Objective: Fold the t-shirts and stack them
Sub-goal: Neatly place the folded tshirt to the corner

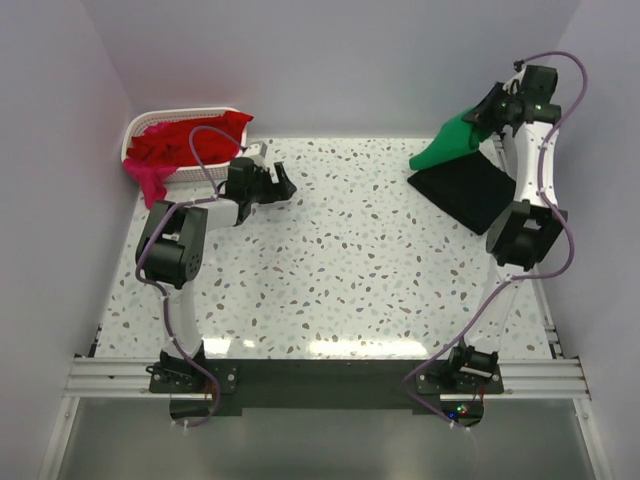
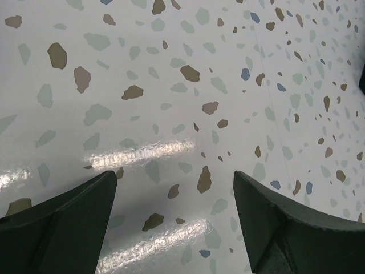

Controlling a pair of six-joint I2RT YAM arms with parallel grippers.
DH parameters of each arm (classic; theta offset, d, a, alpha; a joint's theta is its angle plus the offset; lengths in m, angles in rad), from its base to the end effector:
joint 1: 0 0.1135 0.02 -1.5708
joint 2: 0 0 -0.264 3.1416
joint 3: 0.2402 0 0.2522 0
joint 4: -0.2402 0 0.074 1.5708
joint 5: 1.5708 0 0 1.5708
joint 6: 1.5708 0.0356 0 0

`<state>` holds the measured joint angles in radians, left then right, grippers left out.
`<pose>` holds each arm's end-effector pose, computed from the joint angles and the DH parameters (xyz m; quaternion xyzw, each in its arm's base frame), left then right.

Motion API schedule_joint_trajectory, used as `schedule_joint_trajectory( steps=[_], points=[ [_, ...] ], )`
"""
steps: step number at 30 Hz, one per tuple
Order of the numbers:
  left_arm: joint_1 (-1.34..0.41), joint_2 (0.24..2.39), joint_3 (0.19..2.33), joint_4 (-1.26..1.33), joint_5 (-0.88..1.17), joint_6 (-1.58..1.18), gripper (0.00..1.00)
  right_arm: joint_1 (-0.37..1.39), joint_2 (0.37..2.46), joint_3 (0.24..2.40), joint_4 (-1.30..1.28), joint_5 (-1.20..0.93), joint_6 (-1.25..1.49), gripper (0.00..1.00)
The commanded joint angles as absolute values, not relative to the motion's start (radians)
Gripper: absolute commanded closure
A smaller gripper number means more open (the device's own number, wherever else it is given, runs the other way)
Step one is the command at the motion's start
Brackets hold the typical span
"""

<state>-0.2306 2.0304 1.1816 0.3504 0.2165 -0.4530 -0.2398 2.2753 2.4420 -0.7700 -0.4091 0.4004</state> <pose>0.4262 -0.1079 0.1539 -0.0400 0.8555 -0.2577 0.4474 0.4992 -0.1075 0.3539 0.1831 0.8525 0.2158 0.4395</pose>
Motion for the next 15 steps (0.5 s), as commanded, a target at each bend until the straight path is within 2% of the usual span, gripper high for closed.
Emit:
schedule_joint_trajectory(
  steps=[1, 15],
  points=[
    [-0.222, 2.017, 1.183, 0.394, 0.238, -0.463, 0.12, -0.265, 2.158, 2.479, -0.718, -0.482, 0.423, 1.0],
    [-0.221, 2.016, 1.184, 0.391, 0.235, -0.463, 0.12, -0.34, 2.118, 2.224, -0.676, -0.472, 0.333, 1.0]
  ],
)
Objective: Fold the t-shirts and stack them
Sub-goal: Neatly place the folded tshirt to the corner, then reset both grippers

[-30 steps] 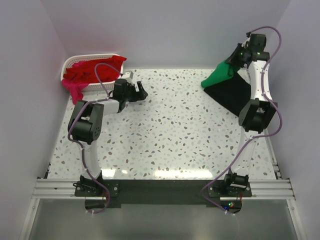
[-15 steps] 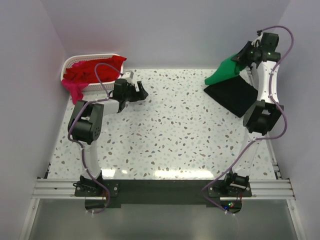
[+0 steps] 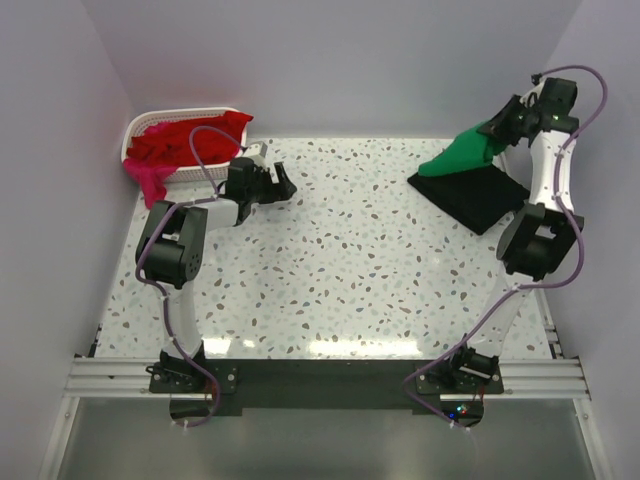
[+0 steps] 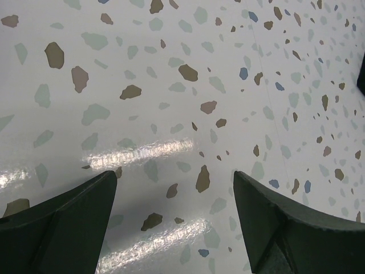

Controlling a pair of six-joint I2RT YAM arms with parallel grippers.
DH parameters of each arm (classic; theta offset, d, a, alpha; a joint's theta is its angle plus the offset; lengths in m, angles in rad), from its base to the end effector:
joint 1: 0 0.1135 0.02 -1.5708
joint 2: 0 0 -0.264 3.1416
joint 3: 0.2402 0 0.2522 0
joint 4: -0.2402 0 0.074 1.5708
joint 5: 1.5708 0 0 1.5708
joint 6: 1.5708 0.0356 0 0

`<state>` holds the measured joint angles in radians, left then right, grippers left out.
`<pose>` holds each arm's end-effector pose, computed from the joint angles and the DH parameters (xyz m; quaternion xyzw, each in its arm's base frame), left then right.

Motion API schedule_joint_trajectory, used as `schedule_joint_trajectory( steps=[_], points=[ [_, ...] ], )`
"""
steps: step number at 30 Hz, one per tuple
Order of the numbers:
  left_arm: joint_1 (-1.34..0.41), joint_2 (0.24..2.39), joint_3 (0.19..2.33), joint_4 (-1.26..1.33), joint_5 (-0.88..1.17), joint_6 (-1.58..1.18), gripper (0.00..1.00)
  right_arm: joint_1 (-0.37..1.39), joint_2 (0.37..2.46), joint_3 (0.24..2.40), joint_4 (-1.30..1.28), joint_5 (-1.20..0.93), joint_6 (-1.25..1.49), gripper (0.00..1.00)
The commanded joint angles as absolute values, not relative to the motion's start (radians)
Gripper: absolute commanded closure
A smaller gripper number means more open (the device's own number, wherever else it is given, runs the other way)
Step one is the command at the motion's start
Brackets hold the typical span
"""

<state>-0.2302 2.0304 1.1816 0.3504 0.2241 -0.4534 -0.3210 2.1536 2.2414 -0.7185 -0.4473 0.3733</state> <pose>0.4261 -0.1080 0.1540 -0.0384 0.8553 -0.2607 0.4461 0.4696 -0.1399 0.3526 0.2013 0.8517 0.2092 0.4363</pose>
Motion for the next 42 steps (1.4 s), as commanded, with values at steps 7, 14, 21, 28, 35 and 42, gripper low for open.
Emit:
schedule_joint_trajectory(
  steps=[7, 14, 21, 28, 35, 42],
  points=[
    [-0.221, 2.022, 1.187, 0.393, 0.236, -0.463, 0.12, -0.365, 2.06, 2.065, -0.677, -0.376, 0.259, 1.0],
    [-0.222, 2.025, 1.19, 0.393, 0.244, -0.463, 0.12, -0.376, 2.026, 2.017, -0.732, -0.262, 0.216, 1.0],
    [-0.222, 2.011, 1.184, 0.388, 0.241, -0.459, 0.12, -0.383, 2.034, 2.006, -0.791, -0.134, 0.209, 1.0],
    [-0.241, 1.934, 1.144, 0.38, 0.178, -0.443, 0.12, -0.383, 1.962, 1.919, -0.855, 0.084, 0.23, 0.32],
    [-0.278, 1.796, 1.083, 0.354, 0.117, -0.422, 0.11, -0.383, 1.726, 1.662, -0.752, 0.14, 0.258, 0.07],
    [-0.316, 1.58, 0.957, 0.321, 0.025, -0.416, 0.11, -0.344, 1.389, 1.317, -0.554, -0.056, 0.276, 0.07]
  ],
)
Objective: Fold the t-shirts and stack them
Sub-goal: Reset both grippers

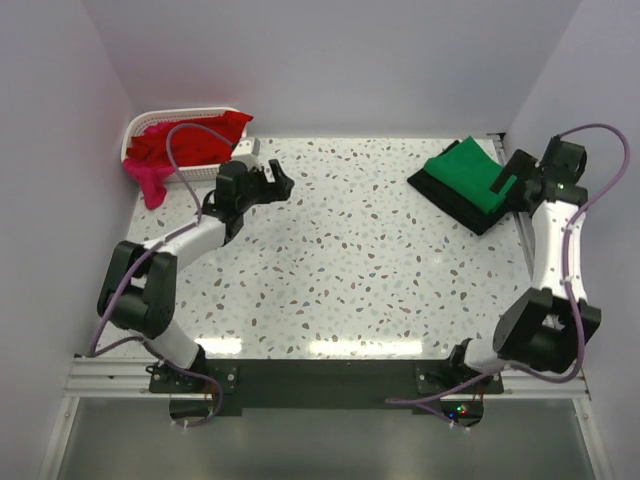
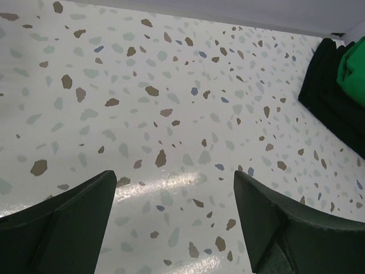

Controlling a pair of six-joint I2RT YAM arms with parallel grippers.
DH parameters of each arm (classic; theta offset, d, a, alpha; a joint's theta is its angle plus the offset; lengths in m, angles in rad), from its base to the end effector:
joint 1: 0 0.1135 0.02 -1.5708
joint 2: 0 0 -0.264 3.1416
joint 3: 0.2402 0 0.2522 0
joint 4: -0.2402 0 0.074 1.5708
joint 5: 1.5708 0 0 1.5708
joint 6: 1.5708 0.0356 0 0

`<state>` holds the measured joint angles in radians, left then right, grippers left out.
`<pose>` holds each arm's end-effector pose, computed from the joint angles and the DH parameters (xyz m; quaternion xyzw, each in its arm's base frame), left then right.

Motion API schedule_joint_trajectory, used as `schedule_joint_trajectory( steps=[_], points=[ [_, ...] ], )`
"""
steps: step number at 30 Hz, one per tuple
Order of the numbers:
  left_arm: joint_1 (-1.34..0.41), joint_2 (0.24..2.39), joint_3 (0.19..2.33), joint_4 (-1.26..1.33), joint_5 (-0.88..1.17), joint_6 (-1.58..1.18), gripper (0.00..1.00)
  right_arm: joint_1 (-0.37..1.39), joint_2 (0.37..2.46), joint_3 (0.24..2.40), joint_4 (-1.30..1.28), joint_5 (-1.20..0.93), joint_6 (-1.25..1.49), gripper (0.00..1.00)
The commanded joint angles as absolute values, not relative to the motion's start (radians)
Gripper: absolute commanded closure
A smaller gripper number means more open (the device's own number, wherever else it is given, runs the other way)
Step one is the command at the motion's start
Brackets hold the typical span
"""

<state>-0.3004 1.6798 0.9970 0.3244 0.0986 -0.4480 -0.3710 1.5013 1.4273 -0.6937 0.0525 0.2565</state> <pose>0.3611 -0.1155 0.2295 -0.0325 0.8207 -0.2457 0.5149 0.3061 -0.1211 0.3425 0.2937 0.8721 -0.0465 0.3887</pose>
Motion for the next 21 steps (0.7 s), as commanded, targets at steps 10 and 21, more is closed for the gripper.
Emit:
schedule_joint_trajectory(
  steps=[10, 21],
  points=[
    [-0.417, 1.199, 0.715, 0.238, -0.184, -0.42, 0.1, -0.02, 1.033, 0.924, -0.253, -0.228, 0.366, 0.07],
    [-0.426, 0.913, 0.54, 0.184, -0.296, -0.448, 0.09, 0.089, 1.019, 0.761, -0.115, -0.247, 0.376, 0.07]
  ],
)
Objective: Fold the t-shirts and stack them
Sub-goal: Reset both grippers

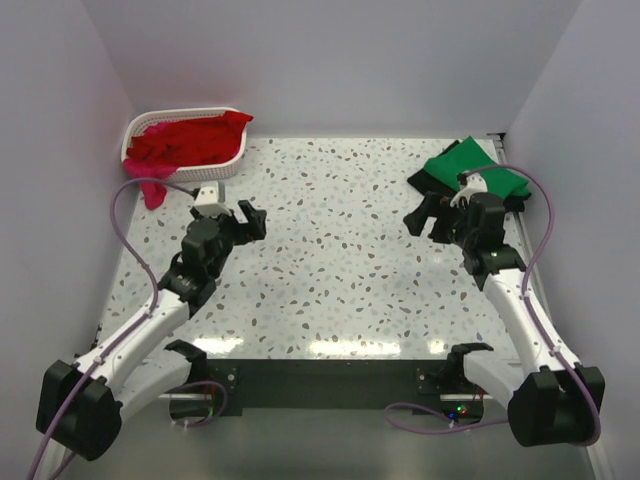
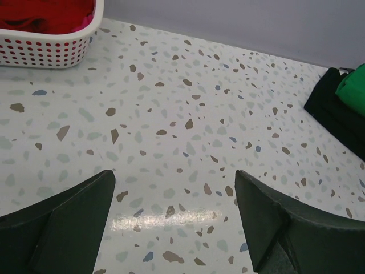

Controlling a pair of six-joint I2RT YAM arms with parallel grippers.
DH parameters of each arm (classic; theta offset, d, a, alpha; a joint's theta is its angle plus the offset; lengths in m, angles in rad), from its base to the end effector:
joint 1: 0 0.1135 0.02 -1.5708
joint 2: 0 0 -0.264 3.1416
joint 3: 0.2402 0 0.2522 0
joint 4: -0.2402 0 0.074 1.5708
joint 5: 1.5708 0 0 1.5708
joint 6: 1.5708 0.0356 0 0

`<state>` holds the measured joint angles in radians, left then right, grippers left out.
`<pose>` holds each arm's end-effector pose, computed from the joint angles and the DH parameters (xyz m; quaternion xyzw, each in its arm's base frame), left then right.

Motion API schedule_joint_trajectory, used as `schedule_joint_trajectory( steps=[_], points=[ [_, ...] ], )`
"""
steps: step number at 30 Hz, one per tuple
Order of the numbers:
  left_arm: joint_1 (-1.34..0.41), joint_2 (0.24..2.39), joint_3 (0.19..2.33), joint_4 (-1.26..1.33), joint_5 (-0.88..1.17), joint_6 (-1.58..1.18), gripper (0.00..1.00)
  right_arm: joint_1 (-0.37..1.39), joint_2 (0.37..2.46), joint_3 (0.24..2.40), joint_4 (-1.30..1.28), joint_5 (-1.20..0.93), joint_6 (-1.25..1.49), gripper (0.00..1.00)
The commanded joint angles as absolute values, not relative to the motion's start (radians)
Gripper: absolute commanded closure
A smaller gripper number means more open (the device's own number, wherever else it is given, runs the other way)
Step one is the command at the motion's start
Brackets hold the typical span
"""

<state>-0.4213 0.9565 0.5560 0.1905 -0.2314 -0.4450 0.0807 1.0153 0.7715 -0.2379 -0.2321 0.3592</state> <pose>0.2069 -0.0838 0.2663 -0.0818 0.7712 -0.1808 0.6049 0.2279 0.0266 0.2866 0.0585 0.8497 0.2089 0.4805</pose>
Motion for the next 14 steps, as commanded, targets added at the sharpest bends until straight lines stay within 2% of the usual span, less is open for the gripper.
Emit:
schedule_joint_trajectory(
  steps=[1, 14],
  points=[
    [-0.425, 0.898, 0.54, 0.18, -0.299, -0.448, 0.09, 0.092, 1.022, 0.759, -0.106, -0.248, 0.379, 0.07],
    [-0.426, 0.903, 0.548, 0.176, -0.357, -0.433, 0.09, 0.12, 1.078, 0.788, -0.092, -0.218, 0.377, 0.07]
  ],
)
